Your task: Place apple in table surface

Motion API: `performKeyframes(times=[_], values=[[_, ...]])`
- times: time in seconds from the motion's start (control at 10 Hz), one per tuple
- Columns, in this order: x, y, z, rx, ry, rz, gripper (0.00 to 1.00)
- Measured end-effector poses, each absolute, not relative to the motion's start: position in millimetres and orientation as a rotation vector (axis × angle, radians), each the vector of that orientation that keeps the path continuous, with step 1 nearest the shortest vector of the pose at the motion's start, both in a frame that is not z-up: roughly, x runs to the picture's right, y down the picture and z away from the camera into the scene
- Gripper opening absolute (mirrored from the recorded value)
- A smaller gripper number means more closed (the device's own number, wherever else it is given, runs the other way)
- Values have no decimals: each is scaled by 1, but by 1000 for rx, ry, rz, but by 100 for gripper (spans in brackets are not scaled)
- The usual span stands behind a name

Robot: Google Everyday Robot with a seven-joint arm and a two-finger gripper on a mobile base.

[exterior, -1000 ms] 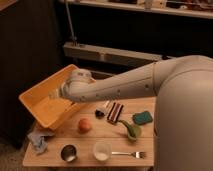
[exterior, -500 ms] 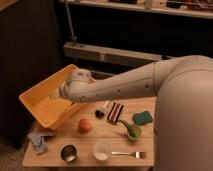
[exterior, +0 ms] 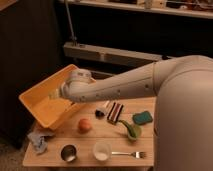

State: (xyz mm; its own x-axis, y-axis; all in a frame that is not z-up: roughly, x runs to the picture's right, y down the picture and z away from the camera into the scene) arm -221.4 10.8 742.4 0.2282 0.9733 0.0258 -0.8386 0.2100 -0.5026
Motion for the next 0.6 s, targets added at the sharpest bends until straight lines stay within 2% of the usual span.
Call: performKeyframes(times=[0.4,0.6], values=[[-218,5,738,-442,-360,1297,80],[-206,-15,727,-461,-296,1265,80]])
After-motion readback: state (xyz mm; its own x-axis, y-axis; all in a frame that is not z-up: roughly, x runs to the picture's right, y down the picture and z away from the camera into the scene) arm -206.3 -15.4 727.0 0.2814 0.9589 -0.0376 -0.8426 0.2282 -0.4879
